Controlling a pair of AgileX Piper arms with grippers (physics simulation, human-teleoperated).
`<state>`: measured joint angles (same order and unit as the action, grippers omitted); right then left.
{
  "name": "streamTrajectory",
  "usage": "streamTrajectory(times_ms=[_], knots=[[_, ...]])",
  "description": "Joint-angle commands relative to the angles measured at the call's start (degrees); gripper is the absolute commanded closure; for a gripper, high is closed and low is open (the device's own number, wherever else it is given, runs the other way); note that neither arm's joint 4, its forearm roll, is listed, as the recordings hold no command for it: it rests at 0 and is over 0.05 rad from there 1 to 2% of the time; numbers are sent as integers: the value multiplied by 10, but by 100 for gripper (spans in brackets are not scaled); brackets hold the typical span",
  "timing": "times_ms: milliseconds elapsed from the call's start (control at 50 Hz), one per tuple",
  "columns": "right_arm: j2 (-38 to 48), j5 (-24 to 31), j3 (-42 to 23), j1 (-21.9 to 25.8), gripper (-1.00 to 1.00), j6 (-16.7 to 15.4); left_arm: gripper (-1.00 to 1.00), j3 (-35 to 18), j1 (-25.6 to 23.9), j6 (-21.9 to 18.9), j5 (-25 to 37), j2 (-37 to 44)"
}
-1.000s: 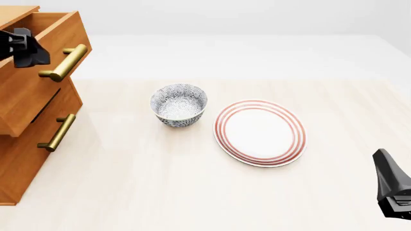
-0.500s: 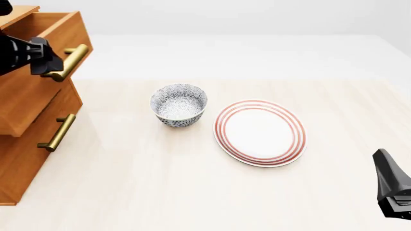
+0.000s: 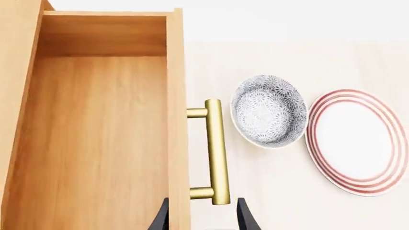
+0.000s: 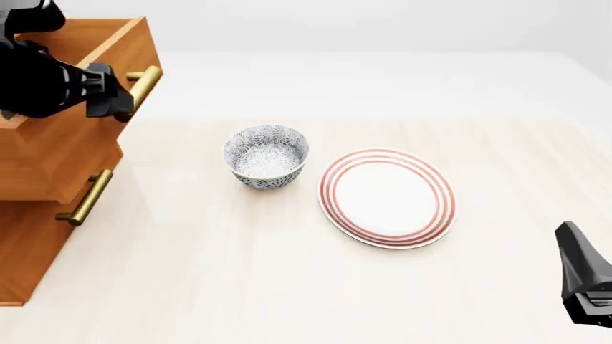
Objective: Open the top drawer of the cabinet.
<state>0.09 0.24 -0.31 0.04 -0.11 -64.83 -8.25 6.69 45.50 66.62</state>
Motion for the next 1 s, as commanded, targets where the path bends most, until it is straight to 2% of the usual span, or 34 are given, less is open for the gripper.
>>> streamTrajectory(times_ms=[20,1000], knots=[[0,0,0,0,-100,0,-100,4,-27,7,-3,7],[0,-1,0,0,-100,0,-100,-28,-106,7,8,13]])
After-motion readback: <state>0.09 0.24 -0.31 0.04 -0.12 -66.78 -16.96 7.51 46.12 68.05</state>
